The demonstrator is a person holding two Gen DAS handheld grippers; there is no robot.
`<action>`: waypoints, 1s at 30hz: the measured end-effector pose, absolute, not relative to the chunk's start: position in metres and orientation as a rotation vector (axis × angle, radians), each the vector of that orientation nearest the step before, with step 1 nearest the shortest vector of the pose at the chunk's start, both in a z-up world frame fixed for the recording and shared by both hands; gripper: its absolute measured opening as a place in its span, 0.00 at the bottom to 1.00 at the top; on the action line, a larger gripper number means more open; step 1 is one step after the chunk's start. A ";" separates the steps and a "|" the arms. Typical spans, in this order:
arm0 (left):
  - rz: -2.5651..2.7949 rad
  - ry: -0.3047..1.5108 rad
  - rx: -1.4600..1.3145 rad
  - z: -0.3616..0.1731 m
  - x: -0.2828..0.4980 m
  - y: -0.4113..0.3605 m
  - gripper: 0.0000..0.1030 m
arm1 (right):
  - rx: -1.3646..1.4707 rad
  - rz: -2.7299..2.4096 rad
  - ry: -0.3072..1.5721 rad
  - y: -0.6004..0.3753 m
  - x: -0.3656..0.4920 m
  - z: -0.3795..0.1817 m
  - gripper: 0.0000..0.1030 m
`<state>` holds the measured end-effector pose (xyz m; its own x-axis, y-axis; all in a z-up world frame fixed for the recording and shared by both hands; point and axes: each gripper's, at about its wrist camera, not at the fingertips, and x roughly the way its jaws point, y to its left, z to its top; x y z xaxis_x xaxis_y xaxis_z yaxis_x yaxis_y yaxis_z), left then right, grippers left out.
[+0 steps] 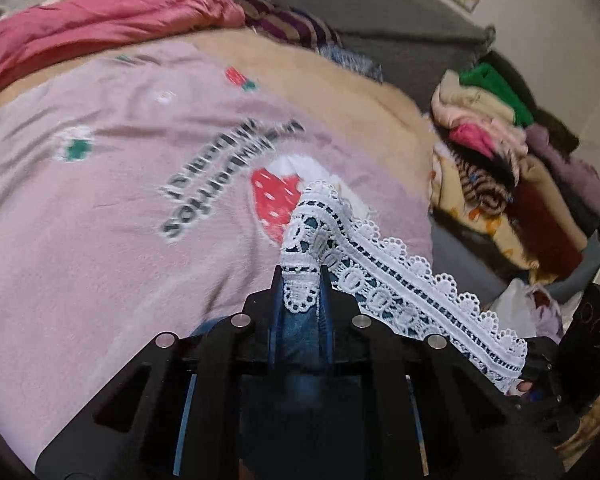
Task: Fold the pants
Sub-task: 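Grasp the lace trim with the right gripper while the left gripper grasps the lace edge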
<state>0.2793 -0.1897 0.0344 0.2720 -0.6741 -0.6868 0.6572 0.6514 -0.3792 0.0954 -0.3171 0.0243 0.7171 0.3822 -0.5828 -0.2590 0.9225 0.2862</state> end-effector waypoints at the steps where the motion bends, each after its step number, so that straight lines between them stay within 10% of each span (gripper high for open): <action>1: -0.893 0.919 -0.055 0.041 0.275 -0.173 0.08 | 0.181 0.381 0.677 -0.311 0.093 0.028 0.19; 14: -0.678 0.862 -0.116 0.030 0.223 -0.054 0.11 | -0.043 0.645 0.742 -0.181 0.086 0.012 0.19; 17: -0.626 0.895 -0.187 0.018 0.213 -0.029 0.20 | -0.142 0.649 0.784 -0.155 0.081 -0.008 0.19; 21: -0.604 0.887 -0.407 0.010 0.194 0.017 0.56 | -0.279 0.663 0.751 -0.129 0.063 -0.015 0.19; 30: -0.546 0.935 -0.695 -0.019 0.189 0.065 0.63 | -0.560 0.688 0.666 -0.086 0.028 -0.033 0.32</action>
